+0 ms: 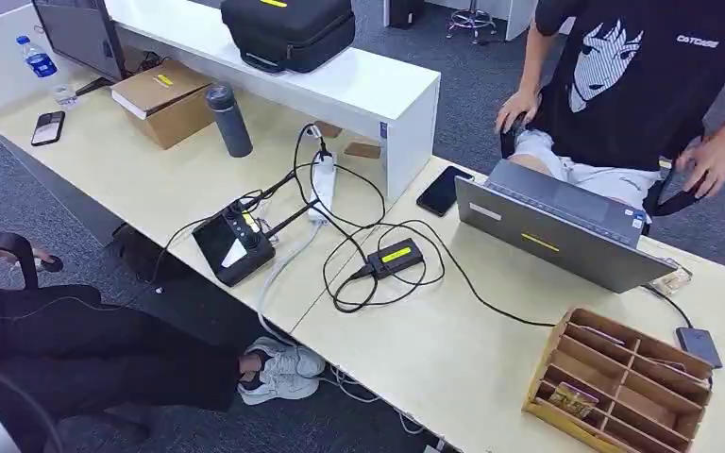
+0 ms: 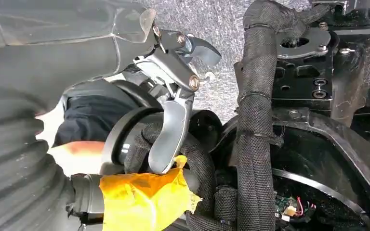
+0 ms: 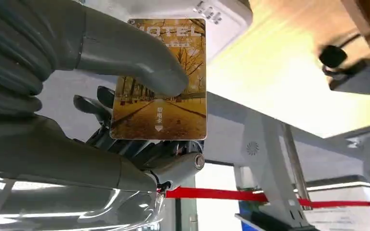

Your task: Pass the card to the sensor for recognition and then transmit it.

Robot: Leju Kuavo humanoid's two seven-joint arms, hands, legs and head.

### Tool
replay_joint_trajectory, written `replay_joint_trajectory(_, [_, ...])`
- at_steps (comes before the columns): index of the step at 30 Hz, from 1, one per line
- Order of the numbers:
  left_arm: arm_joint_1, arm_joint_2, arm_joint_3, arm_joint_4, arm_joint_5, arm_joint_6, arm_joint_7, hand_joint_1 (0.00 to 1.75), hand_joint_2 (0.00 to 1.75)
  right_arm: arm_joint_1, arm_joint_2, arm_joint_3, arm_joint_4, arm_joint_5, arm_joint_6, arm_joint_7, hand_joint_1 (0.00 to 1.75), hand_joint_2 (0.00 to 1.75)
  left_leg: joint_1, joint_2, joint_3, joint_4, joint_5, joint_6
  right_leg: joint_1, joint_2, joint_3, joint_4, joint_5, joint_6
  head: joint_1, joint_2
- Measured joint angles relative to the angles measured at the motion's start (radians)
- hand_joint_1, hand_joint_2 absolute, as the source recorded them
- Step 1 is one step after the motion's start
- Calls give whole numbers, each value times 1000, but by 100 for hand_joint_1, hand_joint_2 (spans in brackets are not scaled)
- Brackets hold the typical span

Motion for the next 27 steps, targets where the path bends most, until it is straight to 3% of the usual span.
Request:
replay_joint_trajectory(7, [0, 0, 0, 0, -9, 0, 8, 0, 175, -31, 0, 0, 46, 15, -9, 4, 175, 175, 0, 0, 1, 0, 0, 0, 0, 0, 0, 0, 0, 0, 0, 0])
replay_joint_trajectory(12, [0, 0, 0, 0, 10, 0, -6, 0, 175, -39, 6, -2, 48, -8, -71, -50, 175, 175, 0, 0, 0, 0, 0, 0, 0, 0, 0, 0, 0, 0, 0, 0])
replay_joint_trajectory(15, [0, 0, 0, 0, 25, 0, -18, 0, 175, -33, 21, 3, -28, -33, -81, -84, 175, 175, 0, 0, 0, 0, 0, 0, 0, 0, 0, 0, 0, 0, 0, 0])
replay_joint_trajectory(22, [-1, -8, 0, 0, 22, 0, -9, 0, 175, -48, 35, 113, -325, -61, 20, -24, 175, 175, 0, 0, 0, 0, 0, 0, 0, 0, 0, 1, 0, 0, 0, 0])
replay_joint_trajectory(27, [-9, -10, 0, 2, -25, 1, 41, 0, 175, -183, 33, 240, -398, -40, 123, 70, 175, 175, 0, 3, 1, -1, 2, -2, 0, 3, 0, 1, 2, -2, 0, 0])
